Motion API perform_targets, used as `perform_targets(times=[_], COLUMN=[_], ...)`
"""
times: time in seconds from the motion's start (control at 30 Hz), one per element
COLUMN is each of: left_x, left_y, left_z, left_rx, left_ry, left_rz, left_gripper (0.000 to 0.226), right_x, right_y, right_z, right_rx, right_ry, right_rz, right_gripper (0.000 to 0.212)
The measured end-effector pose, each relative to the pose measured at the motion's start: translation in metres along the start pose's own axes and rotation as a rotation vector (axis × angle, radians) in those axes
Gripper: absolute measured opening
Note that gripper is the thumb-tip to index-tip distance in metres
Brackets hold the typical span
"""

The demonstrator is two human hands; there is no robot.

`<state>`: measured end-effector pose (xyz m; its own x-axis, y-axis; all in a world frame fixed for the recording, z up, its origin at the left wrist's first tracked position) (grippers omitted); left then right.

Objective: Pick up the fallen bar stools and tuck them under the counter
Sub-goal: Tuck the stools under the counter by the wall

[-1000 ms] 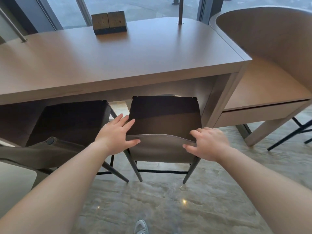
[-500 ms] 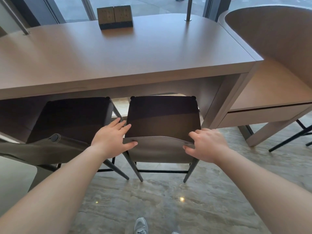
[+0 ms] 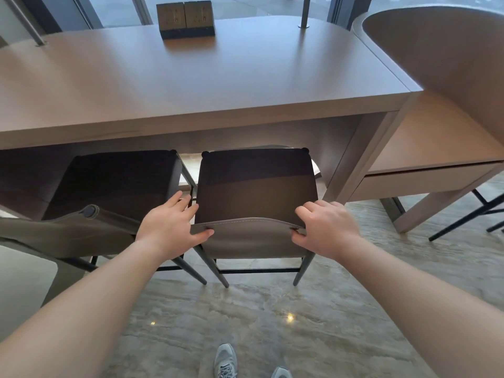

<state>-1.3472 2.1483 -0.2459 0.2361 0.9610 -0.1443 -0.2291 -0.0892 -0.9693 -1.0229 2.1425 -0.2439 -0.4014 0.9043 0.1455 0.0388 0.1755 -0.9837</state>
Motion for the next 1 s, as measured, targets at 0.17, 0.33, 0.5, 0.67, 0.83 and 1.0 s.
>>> perform_targets(times=[0.17, 0.33, 0.5, 0.67, 0.83, 1.0], left_x=[-0.015, -0.018, -0.013, -0.002, 0.007, 0.020], left_y=[0.005, 0.007, 0.008, 0.010, 0.009, 0.006], left_z=[0.007, 0.006, 0.009, 0.006, -0.001, -0.006], left_rx=[-0.001, -0.037, -0.047, -0.060, -0.057, -0.036], left_ry=[-0.063, -0.124, -0.145, -0.162, -0.163, -0.151], left_rz=[0.014, 0.025, 0.020, 0.039, 0.037, 0.021], left_gripper=[0.100, 0.098, 0.099, 0.101, 0.100, 0.098], right_x=[0.018, 0.039, 0.052, 0.061, 0.066, 0.069], right_y=[0.000, 0.002, 0.006, 0.011, 0.018, 0.023], right_z=[0.005, 0.001, -0.002, -0.014, -0.025, -0.037], right_rx=[-0.031, -0.073, -0.072, -0.060, -0.079, -0.074], right_ry=[-0.064, -0.089, -0.107, -0.124, -0.149, -0.127], right_rz=[0.034, 0.054, 0.036, 0.040, 0.019, 0.005], right_gripper=[0.041, 0.046, 0.051, 0.055, 0.055, 0.052])
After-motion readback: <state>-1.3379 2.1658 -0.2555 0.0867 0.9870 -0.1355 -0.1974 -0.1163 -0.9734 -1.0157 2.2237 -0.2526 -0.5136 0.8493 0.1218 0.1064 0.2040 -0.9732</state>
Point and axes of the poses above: each hand's wrist, its own x-axis towards the middle knuckle, its own y-axis out of the palm, z = x × y, the point moved 4 cm from there along x, towards the middle knuckle, and after that the axes turned 3 degrees about y, right-handed, at the moved point
